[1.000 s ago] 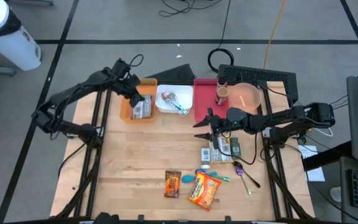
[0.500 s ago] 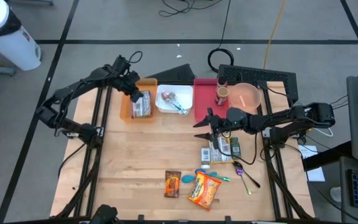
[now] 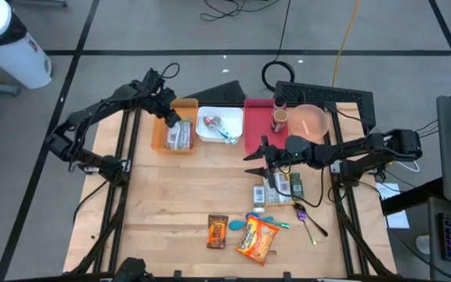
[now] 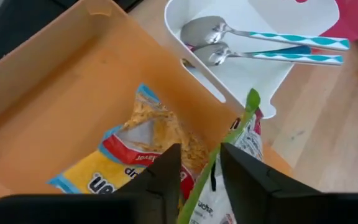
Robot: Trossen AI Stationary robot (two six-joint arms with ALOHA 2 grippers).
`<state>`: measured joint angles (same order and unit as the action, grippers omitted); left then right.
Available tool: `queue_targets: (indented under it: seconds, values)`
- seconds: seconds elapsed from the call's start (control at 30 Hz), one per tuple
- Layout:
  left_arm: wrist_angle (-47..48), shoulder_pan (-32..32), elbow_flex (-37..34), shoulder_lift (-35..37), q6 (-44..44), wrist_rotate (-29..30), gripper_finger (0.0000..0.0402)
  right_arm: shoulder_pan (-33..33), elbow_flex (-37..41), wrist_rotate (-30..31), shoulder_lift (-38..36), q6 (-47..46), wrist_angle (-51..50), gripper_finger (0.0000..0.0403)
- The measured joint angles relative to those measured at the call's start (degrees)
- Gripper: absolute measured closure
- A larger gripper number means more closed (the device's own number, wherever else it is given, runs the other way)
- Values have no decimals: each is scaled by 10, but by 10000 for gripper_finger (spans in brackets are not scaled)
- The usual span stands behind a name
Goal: Pick & Place Food Item
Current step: Put the green noodle pack into the orange bin
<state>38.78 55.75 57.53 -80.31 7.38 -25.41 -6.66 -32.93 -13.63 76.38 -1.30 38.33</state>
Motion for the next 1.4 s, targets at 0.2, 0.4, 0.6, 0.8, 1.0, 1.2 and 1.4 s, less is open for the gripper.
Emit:
queue_targets:
  seconds: [0.2,0.4,0.6,0.8,1.0,1.2,1.4]
  values:
    - [-45,5,0,0,3,51,231,0,0,0,0,0,0,202]
    - [-86,5,0,2,-16,50,203,0,0,0,0,0,-13,202]
    - [-86,5,16,17,-22,-81,202,0,0,0,0,3,-19,202]
    - [-36,-23,76,42,-42,-121,213,0,0,0,0,0,-20,202]
    - [38,-77,106,68,-17,-102,215,0,0,0,0,-6,-40,202]
    - [104,-116,102,66,-18,39,215,0,0,0,0,-9,-41,202]
    - [109,-129,69,29,-16,62,215,0,0,0,0,-10,-41,202]
